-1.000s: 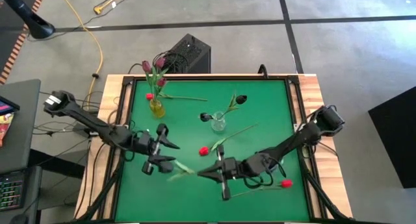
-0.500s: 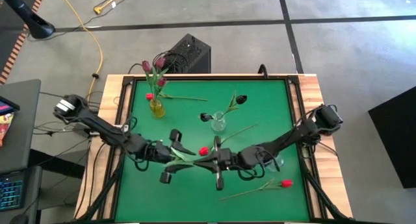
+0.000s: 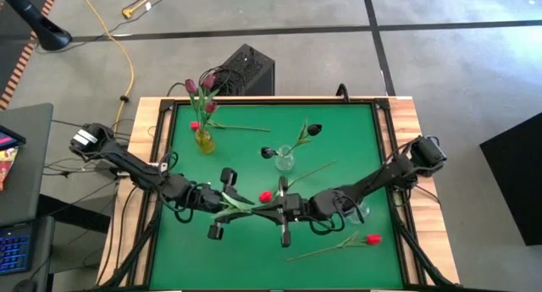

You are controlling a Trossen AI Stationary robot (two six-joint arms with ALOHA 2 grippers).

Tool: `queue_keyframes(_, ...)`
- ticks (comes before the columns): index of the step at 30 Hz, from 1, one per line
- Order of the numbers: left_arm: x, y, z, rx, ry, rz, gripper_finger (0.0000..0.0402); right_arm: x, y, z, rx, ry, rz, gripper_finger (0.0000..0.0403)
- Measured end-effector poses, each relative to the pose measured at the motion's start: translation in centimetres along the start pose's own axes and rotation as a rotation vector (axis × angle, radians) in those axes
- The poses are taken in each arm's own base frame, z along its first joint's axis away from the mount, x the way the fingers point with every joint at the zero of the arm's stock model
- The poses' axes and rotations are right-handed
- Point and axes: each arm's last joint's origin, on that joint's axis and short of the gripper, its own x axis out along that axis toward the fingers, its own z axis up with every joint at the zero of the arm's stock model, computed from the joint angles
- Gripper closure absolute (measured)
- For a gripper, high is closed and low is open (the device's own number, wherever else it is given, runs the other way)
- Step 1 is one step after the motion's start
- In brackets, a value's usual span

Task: Sort flowers into vase by color
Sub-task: Put the black flower into the left transparent vase

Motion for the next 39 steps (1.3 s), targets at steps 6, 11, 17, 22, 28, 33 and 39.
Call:
queue_keyframes(6, 0.0, 0.0, 0.0, -0.002, -0.001, -0.001, 0.0366, 0.0, 0.0, 0.4, -0.019, -0.043, 0.0, 0.0375)
queue_keyframes(11, 0.0, 0.0, 0.1, 0.001, -0.013, -0.005, 0.0398, 0.0, 0.0, 0.5, -0.056, -0.046, 0.001, 0.036)
queue_keyframes(17, 0.1, 0.5, 0.1, -0.01, -0.017, 0.031, 0.0401, 0.0, 0.0, 0.4, -0.15, -0.035, 0.001, 0.0311)
queue_keyframes(22, -0.1, 1.0, 0.4, -0.003, -0.005, 0.073, 0.0401, -0.5, 0.1, 0.8, -0.179, 0.03, 0.007, 0.0243)
queue_keyframes(28, -1.0, 3.1, 3.6, 0.053, -0.007, 0.191, 0.0401, -3.1, -0.4, 2.3, -0.156, 0.3, 0.019, 0.0183)
queue_keyframes(33, 0.1, 6.9, 5.5, 0.073, 0.14, 0.27, 0.0401, -5.5, -0.7, 2.8, -0.134, 0.491, 0.011, 0.0177)
queue_keyframes(39, 1.3, 11.4, 8.7, -0.041, 0.208, 0.116, 0.0401, -8.3, -1.3, 2.9, -0.129, 0.52, 0.021, 0.0194)
